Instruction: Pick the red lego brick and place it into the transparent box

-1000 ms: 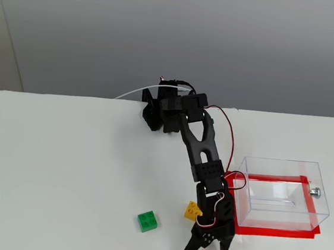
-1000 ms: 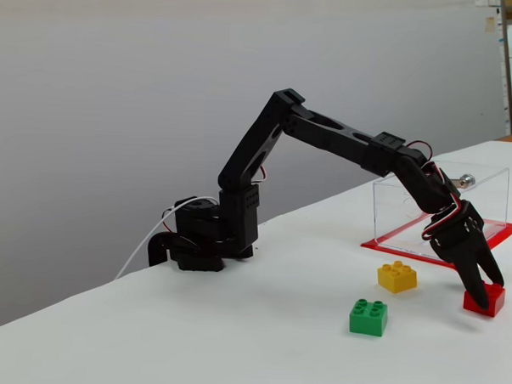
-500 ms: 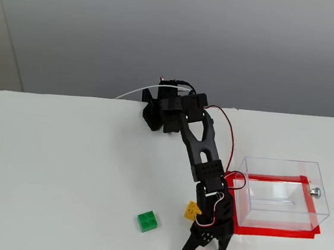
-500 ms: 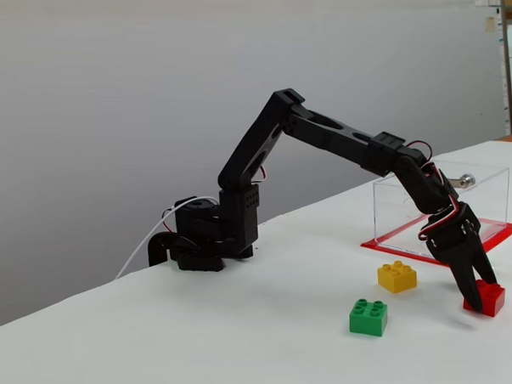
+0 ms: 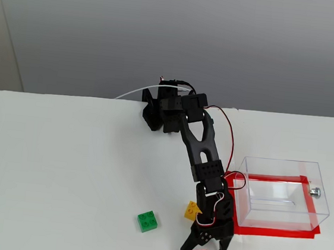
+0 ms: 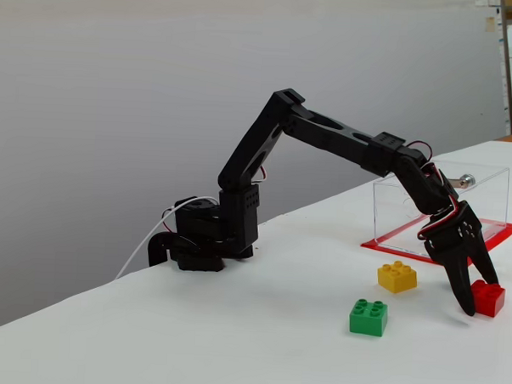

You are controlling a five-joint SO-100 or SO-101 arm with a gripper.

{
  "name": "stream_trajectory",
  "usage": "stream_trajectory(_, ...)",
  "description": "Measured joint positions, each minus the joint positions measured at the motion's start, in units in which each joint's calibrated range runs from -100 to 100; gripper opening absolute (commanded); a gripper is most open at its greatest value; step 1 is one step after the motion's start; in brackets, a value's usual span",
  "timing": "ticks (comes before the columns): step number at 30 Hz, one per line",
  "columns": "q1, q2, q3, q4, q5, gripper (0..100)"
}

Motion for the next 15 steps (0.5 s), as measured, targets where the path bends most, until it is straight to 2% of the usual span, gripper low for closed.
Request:
stream_trajectory(12, 0.00, 0.00, 0.00, 0.00, 0.00, 44)
stream_trajectory(15, 0.00, 0.00, 0.00, 0.00, 0.00, 38)
